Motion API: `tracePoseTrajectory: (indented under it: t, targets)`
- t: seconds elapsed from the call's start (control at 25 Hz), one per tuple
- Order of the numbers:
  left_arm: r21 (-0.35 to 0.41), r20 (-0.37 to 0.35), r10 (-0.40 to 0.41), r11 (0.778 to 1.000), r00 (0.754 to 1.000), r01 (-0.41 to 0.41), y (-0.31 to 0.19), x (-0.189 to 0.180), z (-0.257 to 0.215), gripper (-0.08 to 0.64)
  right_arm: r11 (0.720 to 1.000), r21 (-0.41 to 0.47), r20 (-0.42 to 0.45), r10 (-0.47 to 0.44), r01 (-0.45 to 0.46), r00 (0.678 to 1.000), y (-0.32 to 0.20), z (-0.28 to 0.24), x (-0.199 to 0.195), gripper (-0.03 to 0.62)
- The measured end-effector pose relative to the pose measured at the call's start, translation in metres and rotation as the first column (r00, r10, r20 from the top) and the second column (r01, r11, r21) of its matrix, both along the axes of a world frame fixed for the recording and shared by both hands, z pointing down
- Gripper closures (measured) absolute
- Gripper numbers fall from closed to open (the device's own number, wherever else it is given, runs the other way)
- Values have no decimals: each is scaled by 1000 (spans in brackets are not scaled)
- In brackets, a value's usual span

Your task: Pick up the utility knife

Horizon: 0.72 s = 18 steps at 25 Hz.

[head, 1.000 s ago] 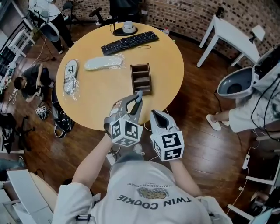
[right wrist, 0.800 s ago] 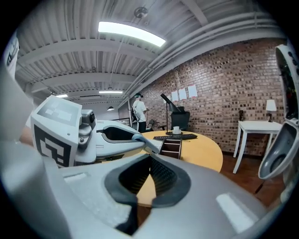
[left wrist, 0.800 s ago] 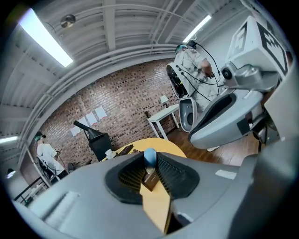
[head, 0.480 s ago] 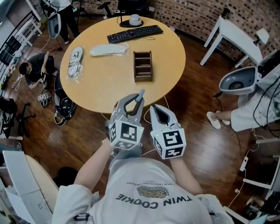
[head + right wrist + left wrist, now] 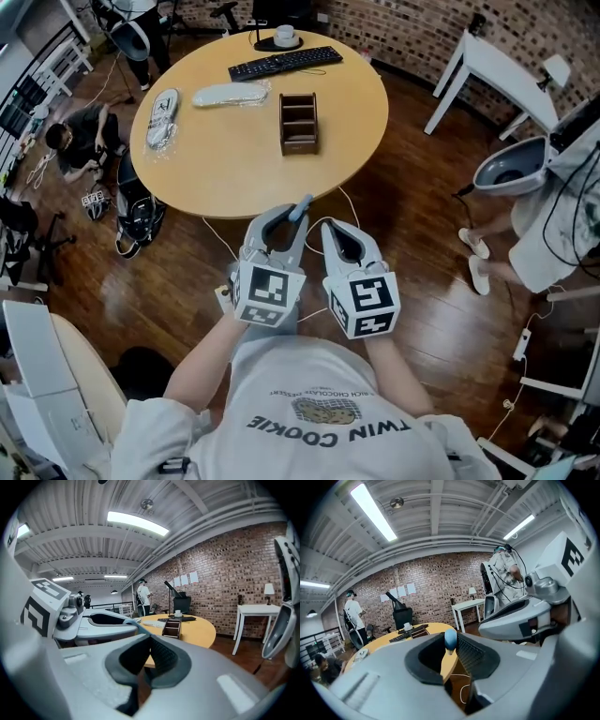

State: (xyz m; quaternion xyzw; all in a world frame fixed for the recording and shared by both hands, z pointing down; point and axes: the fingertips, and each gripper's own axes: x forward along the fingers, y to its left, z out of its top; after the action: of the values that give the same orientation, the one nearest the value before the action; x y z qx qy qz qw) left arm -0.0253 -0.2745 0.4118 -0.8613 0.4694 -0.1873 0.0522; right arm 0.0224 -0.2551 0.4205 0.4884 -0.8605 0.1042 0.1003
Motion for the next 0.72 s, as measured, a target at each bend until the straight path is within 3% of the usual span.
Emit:
tracePoseTrajectory:
  t: [0.28, 0.72]
  targets:
    - [-29, -99, -57, 998, 993, 54, 45, 4, -9, 488, 999, 6, -8, -36, 36, 999, 43, -7, 8, 592]
    - [-31, -151, -108, 994, 983, 105, 107, -2, -29, 487, 997, 11, 17, -82, 81, 997, 94, -23, -1, 592]
